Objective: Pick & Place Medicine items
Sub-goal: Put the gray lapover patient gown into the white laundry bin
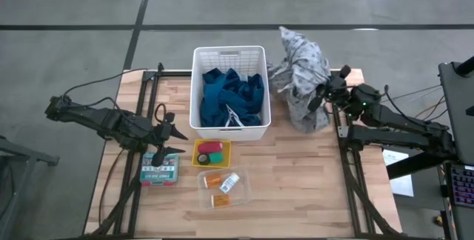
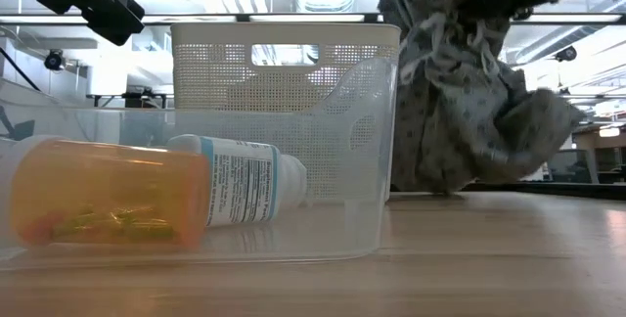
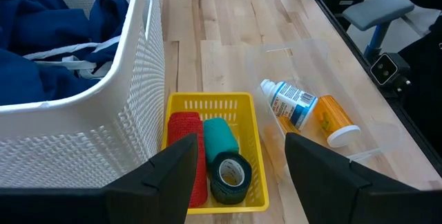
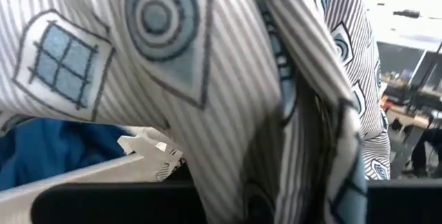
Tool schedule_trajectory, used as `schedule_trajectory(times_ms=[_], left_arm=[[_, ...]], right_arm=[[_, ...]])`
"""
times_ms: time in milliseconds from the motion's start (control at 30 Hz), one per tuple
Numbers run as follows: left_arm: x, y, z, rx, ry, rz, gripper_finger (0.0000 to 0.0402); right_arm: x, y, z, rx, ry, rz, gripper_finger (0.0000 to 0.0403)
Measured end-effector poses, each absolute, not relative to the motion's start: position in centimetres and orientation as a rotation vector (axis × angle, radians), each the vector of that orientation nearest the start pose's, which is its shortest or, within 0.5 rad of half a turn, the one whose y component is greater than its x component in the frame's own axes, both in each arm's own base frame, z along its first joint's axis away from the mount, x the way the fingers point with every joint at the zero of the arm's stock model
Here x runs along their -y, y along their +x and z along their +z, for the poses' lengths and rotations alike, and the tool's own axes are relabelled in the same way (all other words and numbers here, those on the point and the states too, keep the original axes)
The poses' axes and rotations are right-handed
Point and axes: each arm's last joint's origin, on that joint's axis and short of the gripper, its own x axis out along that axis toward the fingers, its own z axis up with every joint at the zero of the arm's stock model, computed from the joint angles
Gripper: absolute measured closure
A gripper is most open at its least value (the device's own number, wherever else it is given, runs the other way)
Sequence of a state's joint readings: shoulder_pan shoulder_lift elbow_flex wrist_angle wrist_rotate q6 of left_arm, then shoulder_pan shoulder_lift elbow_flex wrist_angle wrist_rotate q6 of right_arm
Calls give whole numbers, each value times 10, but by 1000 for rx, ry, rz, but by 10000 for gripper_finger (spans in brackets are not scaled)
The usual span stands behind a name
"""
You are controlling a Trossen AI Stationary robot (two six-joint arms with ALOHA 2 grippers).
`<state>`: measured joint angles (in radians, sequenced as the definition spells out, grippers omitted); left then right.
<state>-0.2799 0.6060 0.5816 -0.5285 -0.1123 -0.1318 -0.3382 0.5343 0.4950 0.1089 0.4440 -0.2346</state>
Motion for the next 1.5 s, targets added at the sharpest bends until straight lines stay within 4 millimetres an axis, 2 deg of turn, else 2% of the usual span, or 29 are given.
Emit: schedule_trajectory(times_ms=[300, 467, 633, 800, 967, 1100, 1300, 1500], left_arm=[[33, 127, 257, -552, -20, -127, 176], [33, 127, 257, -553, -20, -127, 176], [33, 127, 257, -552, -20, -127, 176], [33, 127, 257, -553, -20, -127, 176], [33, 127, 257, -552, -20, -127, 176], [33, 127, 257, -552, -20, -127, 176], [33, 127, 257, -553, -20, -127, 176], [33, 127, 257, -553, -20, -127, 176]], right_arm=[[55, 117, 358, 98, -298, -817, 372], [57, 120, 396, 105, -349, -889, 372], [63, 132, 433, 60, -396, -932, 372], [67, 144, 478, 92, -434, -946, 372], [73, 160, 515, 102, -458, -953, 372], [76, 173, 537, 110, -469, -931, 372], [82, 198, 560, 166, -494, -828, 372], [86, 210, 588, 232, -504, -832, 372]])
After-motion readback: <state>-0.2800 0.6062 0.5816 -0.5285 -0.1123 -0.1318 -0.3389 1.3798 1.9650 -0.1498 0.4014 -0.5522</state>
